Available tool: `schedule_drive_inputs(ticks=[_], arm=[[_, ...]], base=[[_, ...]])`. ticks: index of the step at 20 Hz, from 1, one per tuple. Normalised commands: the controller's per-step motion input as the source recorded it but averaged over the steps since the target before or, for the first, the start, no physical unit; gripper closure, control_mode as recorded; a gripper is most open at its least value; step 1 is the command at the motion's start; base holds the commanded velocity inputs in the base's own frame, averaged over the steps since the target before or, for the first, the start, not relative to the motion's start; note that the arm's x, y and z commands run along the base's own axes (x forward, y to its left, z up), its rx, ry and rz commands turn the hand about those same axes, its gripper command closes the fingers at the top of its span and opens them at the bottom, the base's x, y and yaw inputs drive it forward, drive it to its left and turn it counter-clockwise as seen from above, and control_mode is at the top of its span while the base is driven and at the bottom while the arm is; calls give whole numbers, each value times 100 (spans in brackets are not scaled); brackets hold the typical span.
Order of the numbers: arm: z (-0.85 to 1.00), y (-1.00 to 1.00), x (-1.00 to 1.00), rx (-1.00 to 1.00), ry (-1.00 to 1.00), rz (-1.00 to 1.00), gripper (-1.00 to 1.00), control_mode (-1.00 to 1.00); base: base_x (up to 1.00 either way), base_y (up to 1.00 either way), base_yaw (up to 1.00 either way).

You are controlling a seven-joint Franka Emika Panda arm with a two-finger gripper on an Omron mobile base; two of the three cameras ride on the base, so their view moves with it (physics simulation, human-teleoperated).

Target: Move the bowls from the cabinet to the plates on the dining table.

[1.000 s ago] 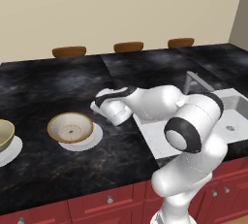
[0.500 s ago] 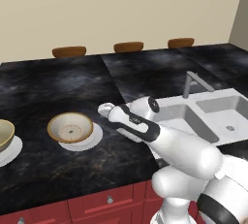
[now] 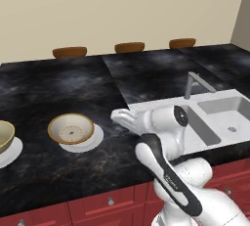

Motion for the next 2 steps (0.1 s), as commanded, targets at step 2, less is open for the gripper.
schedule_drive_inputs(ticks=[2], arm=[[91, -36, -67, 0, 13, 0, -100, -100]], base=[[0, 0, 0]])
